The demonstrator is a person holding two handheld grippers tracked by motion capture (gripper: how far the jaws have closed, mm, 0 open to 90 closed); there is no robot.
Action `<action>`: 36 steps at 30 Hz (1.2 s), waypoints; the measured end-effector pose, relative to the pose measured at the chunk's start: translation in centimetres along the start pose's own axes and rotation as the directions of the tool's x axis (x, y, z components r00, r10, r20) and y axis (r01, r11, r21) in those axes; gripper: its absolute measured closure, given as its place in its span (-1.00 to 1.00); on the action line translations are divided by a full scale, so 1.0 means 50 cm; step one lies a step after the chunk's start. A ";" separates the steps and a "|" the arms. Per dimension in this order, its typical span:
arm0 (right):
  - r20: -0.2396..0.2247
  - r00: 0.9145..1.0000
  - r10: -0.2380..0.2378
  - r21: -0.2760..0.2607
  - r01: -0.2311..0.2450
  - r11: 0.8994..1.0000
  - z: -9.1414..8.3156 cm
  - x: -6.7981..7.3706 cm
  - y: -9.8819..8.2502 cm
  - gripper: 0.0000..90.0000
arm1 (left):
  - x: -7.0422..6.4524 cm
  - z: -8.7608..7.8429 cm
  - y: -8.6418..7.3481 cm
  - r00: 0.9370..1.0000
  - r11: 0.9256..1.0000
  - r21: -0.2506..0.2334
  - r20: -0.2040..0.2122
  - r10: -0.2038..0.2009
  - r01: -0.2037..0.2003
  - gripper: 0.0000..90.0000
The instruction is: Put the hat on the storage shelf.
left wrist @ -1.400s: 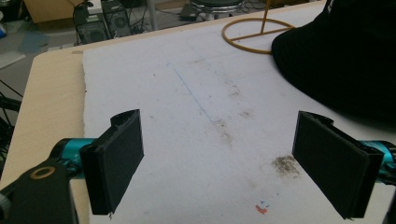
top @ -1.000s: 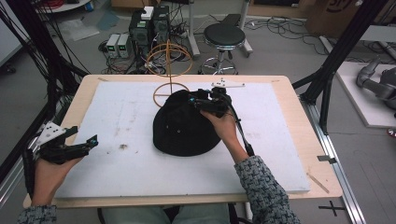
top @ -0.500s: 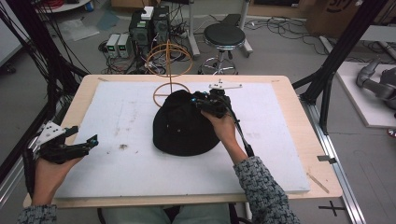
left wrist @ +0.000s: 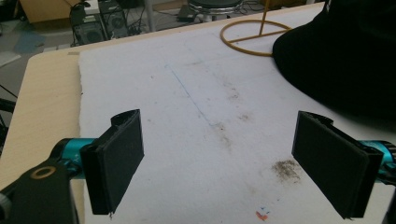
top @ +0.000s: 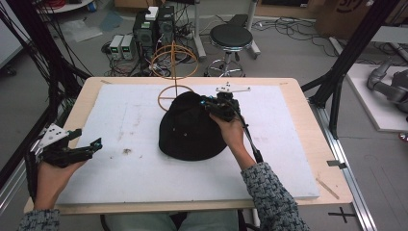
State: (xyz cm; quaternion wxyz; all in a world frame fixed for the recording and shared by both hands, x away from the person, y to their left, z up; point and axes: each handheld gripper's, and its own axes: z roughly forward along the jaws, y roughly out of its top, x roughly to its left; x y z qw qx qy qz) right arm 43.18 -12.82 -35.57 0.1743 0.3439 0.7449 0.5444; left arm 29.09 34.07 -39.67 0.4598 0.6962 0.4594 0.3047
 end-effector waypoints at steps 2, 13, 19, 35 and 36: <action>0.002 1.000 -0.002 0.003 0.002 1.000 -0.002 -0.001 0.001 0.86 | 0.000 0.002 0.001 1.000 1.000 -0.003 0.002 -0.001 0.001 -0.63; 0.033 0.999 0.013 -0.041 -0.012 0.999 -0.064 -0.028 0.019 0.88 | -0.002 0.020 0.014 1.000 1.000 -0.009 0.022 0.009 -0.009 -0.63; 0.057 0.998 0.030 -0.077 -0.026 0.997 -0.108 -0.043 0.028 0.88 | -0.007 0.037 0.024 0.999 1.000 -0.013 0.041 0.013 -0.013 -0.63; 0.091 0.995 0.029 -0.121 -0.018 0.992 -0.187 -0.067 0.047 0.87 | -0.002 0.067 0.044 0.998 0.999 -0.030 0.063 0.017 -0.015 -0.62; 0.091 0.995 0.029 -0.121 -0.018 0.992 -0.187 -0.067 0.047 0.87 | -0.002 0.068 0.045 0.998 0.999 -0.033 0.064 0.016 -0.014 -0.62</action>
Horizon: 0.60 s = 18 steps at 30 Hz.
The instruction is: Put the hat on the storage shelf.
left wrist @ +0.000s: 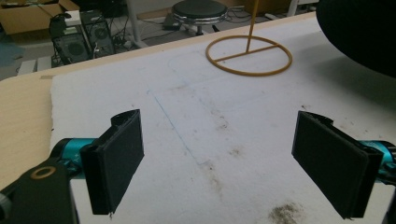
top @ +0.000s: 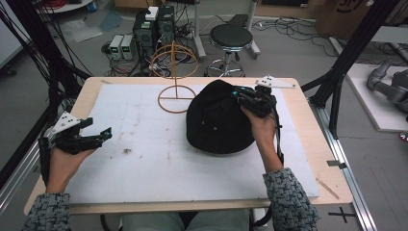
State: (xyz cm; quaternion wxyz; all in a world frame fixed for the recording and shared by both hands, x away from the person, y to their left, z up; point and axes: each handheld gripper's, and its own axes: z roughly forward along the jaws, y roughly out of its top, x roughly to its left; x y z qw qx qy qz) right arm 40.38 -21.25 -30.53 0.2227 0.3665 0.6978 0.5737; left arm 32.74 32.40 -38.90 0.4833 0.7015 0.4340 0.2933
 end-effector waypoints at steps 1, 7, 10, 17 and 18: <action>0.006 1.000 -0.001 -0.008 0.001 1.000 -0.003 -0.003 0.005 0.87 | 0.000 0.000 0.002 1.000 1.000 0.000 0.002 0.003 -0.003 -0.62; 0.019 1.000 -0.012 -0.042 0.013 0.999 -0.028 -0.015 0.043 0.87 | 0.000 -0.003 0.007 1.000 1.000 -0.009 0.000 0.006 -0.006 -0.62; 0.026 0.999 -0.021 -0.057 0.023 0.998 -0.038 -0.020 0.064 0.87 | 0.002 -0.007 0.008 1.000 1.000 -0.012 0.001 0.008 -0.008 -0.63; 0.047 0.998 -0.032 -0.080 0.036 0.996 -0.057 -0.034 0.123 0.87 | 0.004 -0.012 0.010 1.000 1.000 -0.020 -0.001 0.007 -0.007 -0.62; 0.048 0.998 -0.036 -0.085 0.040 0.996 -0.058 -0.036 0.129 0.87 | 0.003 -0.012 0.011 1.000 1.000 -0.021 -0.002 0.007 -0.007 -0.62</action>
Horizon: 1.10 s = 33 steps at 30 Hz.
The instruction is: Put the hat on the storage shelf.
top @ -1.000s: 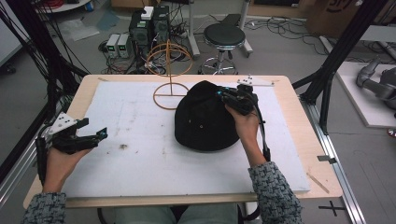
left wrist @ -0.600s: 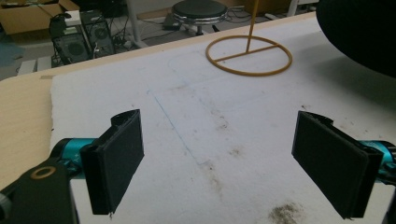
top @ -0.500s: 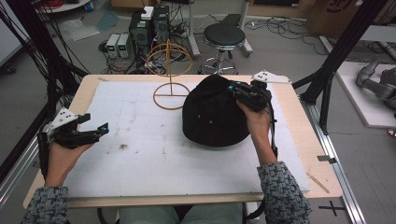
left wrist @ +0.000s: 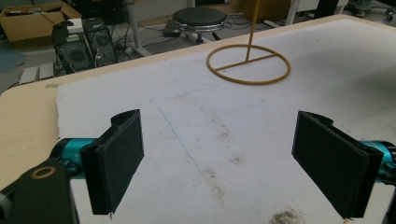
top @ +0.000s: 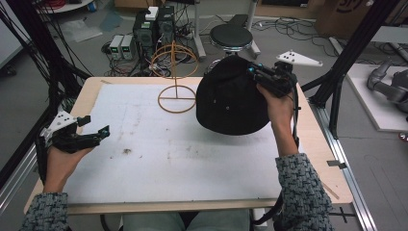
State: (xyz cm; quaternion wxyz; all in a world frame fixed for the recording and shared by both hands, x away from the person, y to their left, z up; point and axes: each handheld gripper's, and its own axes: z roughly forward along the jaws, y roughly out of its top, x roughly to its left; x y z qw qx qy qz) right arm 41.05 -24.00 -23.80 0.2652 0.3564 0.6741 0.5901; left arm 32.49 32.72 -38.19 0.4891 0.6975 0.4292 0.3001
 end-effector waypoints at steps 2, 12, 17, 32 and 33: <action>0.003 1.000 0.001 -0.007 -0.001 1.000 -0.002 -0.004 0.015 0.87 | -0.001 0.000 0.001 1.000 1.000 -0.001 0.001 0.001 -0.001 -0.62; 0.004 1.000 -0.018 -0.037 0.018 0.999 -0.003 -0.011 0.076 0.87 | -0.002 0.000 0.002 1.000 1.000 -0.004 0.005 0.002 -0.002 -0.62; 0.002 1.000 -0.018 -0.062 0.018 0.998 -0.004 -0.010 0.102 0.87 | -0.002 0.000 0.002 1.000 1.000 -0.006 0.005 0.001 -0.001 -0.63; -0.062 0.998 -0.002 -0.128 -0.006 0.992 0.028 0.007 0.165 0.87 | 0.001 -0.002 0.003 1.000 1.000 -0.005 0.007 0.003 -0.003 -0.62; -0.087 0.996 0.012 -0.145 -0.025 0.989 0.035 0.003 0.170 0.87 | 0.001 -0.002 0.003 1.000 1.000 -0.005 0.006 0.002 -0.002 -0.63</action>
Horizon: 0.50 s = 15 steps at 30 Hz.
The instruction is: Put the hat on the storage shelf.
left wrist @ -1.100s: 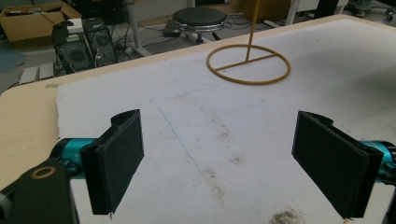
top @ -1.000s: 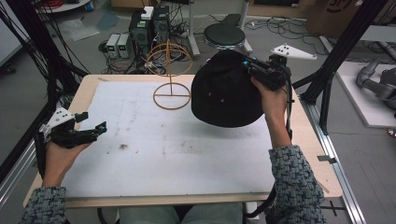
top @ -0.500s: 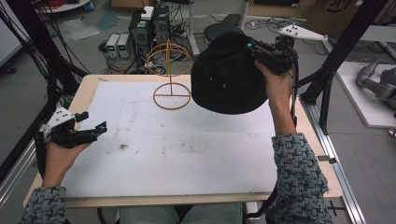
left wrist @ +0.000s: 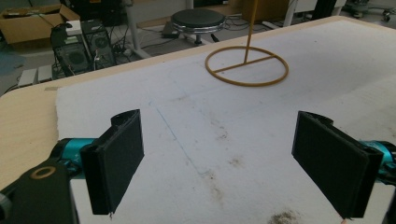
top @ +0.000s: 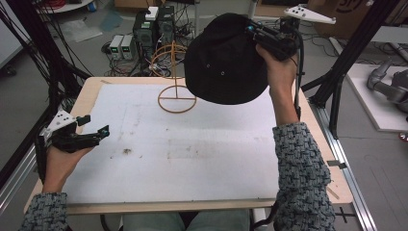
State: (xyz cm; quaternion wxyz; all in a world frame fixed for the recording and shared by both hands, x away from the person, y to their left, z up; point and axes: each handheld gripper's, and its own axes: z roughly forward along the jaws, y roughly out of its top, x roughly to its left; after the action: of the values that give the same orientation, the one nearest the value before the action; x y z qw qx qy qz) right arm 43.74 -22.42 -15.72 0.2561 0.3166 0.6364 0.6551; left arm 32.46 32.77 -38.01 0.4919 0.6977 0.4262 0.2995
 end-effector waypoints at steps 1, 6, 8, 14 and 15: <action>0.000 1.000 0.000 0.000 0.000 1.000 0.000 0.000 0.000 0.87 | 0.000 0.000 0.000 1.000 1.000 0.001 0.000 0.000 0.000 -0.63; -0.048 0.997 0.061 -0.050 -0.063 0.997 0.011 -0.018 0.001 0.87 | 0.001 0.000 -0.001 1.000 1.000 0.000 0.002 -0.001 0.001 -0.63; -0.069 0.993 0.095 -0.057 -0.099 0.993 0.020 -0.025 0.002 0.87 | 0.001 0.000 -0.001 1.000 1.000 0.000 0.000 0.000 0.000 -0.62; -0.101 0.989 0.106 -0.071 -0.113 0.991 0.048 -0.017 0.007 0.87 | 0.000 0.000 0.000 1.000 1.000 -0.003 0.004 0.001 -0.001 -0.62; -0.101 0.989 0.106 -0.071 -0.113 0.991 0.048 -0.017 0.007 0.87 | -0.001 0.000 0.001 1.000 1.000 -0.004 0.003 0.002 -0.002 -0.62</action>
State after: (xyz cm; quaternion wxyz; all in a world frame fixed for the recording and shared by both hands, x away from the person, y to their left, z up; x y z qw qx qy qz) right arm 46.12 -21.47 -15.50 0.2005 0.3090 0.6040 0.7068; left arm 32.46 32.74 -37.98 0.4935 0.6977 0.4240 0.2996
